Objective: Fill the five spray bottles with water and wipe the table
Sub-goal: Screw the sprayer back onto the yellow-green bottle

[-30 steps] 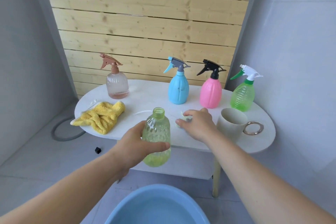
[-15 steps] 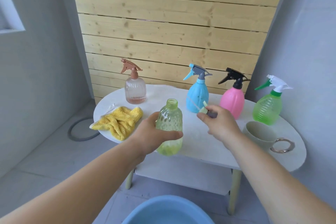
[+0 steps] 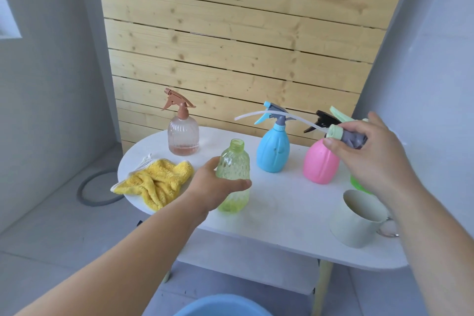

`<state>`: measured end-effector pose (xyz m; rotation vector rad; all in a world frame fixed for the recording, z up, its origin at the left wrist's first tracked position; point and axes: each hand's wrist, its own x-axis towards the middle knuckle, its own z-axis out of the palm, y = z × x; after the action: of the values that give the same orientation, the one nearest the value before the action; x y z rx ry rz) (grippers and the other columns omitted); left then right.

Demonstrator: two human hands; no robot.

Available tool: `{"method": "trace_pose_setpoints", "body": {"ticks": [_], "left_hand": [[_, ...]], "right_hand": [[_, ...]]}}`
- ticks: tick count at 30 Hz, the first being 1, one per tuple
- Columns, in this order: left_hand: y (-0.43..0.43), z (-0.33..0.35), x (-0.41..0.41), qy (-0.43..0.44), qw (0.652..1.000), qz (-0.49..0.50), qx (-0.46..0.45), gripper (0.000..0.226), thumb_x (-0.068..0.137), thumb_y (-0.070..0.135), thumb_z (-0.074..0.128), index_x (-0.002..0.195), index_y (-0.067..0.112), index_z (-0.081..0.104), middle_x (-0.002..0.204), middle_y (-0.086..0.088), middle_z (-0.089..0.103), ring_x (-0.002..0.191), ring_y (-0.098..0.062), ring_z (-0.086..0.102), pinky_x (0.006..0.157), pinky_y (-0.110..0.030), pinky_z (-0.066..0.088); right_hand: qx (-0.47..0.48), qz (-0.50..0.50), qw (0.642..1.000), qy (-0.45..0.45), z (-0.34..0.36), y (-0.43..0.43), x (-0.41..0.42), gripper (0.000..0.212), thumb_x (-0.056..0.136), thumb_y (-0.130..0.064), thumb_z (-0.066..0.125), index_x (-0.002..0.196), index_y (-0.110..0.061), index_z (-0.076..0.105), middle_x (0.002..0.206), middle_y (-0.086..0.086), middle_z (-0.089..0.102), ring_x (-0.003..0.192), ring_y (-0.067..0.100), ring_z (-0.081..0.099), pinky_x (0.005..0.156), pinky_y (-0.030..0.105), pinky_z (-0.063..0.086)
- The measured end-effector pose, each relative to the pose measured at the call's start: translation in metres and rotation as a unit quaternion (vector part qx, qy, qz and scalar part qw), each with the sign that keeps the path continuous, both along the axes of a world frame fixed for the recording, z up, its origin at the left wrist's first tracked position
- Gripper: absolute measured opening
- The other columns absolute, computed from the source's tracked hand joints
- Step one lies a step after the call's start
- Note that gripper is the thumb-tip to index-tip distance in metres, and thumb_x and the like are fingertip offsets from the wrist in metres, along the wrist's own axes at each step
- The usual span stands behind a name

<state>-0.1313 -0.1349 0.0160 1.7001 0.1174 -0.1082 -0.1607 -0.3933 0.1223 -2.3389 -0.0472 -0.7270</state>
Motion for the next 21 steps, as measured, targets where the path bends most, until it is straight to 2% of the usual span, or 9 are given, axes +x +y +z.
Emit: {"method": "trace_pose_setpoints", "body": {"ticks": [2, 4, 5, 7, 11, 15, 18, 19, 21], "left_hand": [[-0.001, -0.002, 0.004, 0.004, 1.000, 0.011, -0.006, 0.080, 0.069, 0.024, 0.094, 0.138, 0.023, 0.054, 0.119, 0.001, 0.068, 0.105, -0.017, 0.067, 0.067, -0.021, 0.049], [-0.001, -0.004, 0.007, 0.006, 1.000, 0.017, -0.011, 0.080, 0.069, 0.025, 0.094, 0.139, 0.024, 0.054, 0.117, 0.000, 0.069, 0.103, -0.016, 0.067, 0.066, -0.022, 0.048], [-0.001, -0.005, 0.008, 0.006, 1.000, 0.019, -0.012, 0.081, 0.068, 0.026, 0.094, 0.139, 0.024, 0.054, 0.117, 0.000, 0.069, 0.103, -0.016, 0.067, 0.065, -0.022, 0.048], [0.000, -0.007, 0.010, 0.003, 1.000, 0.023, -0.012, 0.082, 0.068, 0.027, 0.094, 0.139, 0.025, 0.054, 0.117, 0.000, 0.069, 0.104, -0.017, 0.067, 0.066, -0.023, 0.048], [-0.002, -0.009, 0.011, -0.006, 1.000, 0.018, -0.007, 0.083, 0.067, 0.027, 0.095, 0.139, 0.026, 0.053, 0.120, 0.000, 0.068, 0.106, -0.018, 0.067, 0.069, -0.023, 0.050], [-0.006, -0.010, 0.010, -0.015, 1.000, 0.008, -0.004, 0.082, 0.067, 0.028, 0.095, 0.138, 0.028, 0.054, 0.121, 0.000, 0.067, 0.108, -0.020, 0.066, 0.075, -0.028, 0.053], [-0.012, -0.011, 0.007, -0.020, 1.000, -0.003, -0.003, 0.076, 0.069, 0.027, 0.094, 0.135, 0.029, 0.056, 0.119, 0.000, 0.067, 0.105, -0.018, 0.067, 0.074, -0.028, 0.054], [-0.014, -0.011, 0.006, -0.021, 1.000, -0.009, -0.002, 0.076, 0.069, 0.027, 0.094, 0.134, 0.030, 0.056, 0.118, 0.001, 0.067, 0.104, -0.018, 0.067, 0.075, -0.028, 0.055], [-0.020, -0.010, 0.004, -0.024, 0.999, -0.021, -0.001, 0.076, 0.069, 0.029, 0.093, 0.134, 0.031, 0.055, 0.116, 0.003, 0.066, 0.103, -0.015, 0.066, 0.073, -0.027, 0.054]], "right_hand": [[0.025, 0.017, 0.999, 0.018, 0.001, -0.003, -0.004, 0.015, 0.084, -0.025, 0.076, 0.097, -0.025, 0.069, 0.132, 0.004, 0.048, 0.118, -0.020, 0.037, 0.073, 0.003, 0.031], [0.038, 0.024, 0.998, 0.043, 0.002, -0.004, -0.007, 0.018, 0.084, -0.024, 0.076, 0.093, -0.035, 0.065, 0.147, 0.005, 0.043, 0.144, -0.006, 0.022, 0.088, 0.017, 0.028], [0.033, 0.026, 0.998, 0.054, 0.003, -0.004, -0.008, 0.021, 0.084, -0.024, 0.076, 0.091, -0.039, 0.063, 0.151, 0.003, 0.040, 0.147, -0.002, 0.016, 0.091, 0.021, 0.026], [0.024, 0.028, 0.997, 0.061, 0.003, -0.005, -0.007, 0.023, 0.083, -0.023, 0.077, 0.093, -0.040, 0.065, 0.156, 0.000, 0.035, 0.148, -0.002, 0.011, 0.093, 0.022, 0.026], [0.002, 0.025, 0.998, 0.056, -0.004, -0.009, -0.002, 0.026, 0.082, -0.021, 0.077, 0.108, -0.024, 0.071, 0.159, -0.002, 0.028, 0.146, -0.006, 0.011, 0.092, 0.019, 0.026], [-0.032, 0.020, 0.998, 0.057, -0.005, -0.008, -0.003, 0.029, 0.082, -0.024, 0.077, 0.109, -0.029, 0.070, 0.163, -0.003, 0.017, 0.130, -0.020, 0.014, 0.090, 0.011, 0.026], [-0.059, 0.007, 0.998, 0.023, -0.001, 0.000, -0.005, 0.033, 0.079, -0.023, 0.080, 0.110, -0.027, 0.069, 0.157, -0.003, 0.023, 0.139, 0.004, 0.031, 0.092, 0.021, 0.030], [-0.059, 0.011, 0.998, 0.007, 0.001, 0.003, -0.006, 0.034, 0.077, -0.022, 0.081, 0.108, -0.026, 0.068, 0.151, -0.002, 0.029, 0.135, 0.011, 0.039, 0.091, 0.023, 0.033], [-0.043, 0.028, 0.999, -0.016, 0.003, 0.011, -0.005, 0.038, 0.074, -0.020, 0.083, 0.107, -0.028, 0.067, 0.142, -0.002, 0.035, 0.120, 0.009, 0.049, 0.092, 0.024, 0.038]]}}
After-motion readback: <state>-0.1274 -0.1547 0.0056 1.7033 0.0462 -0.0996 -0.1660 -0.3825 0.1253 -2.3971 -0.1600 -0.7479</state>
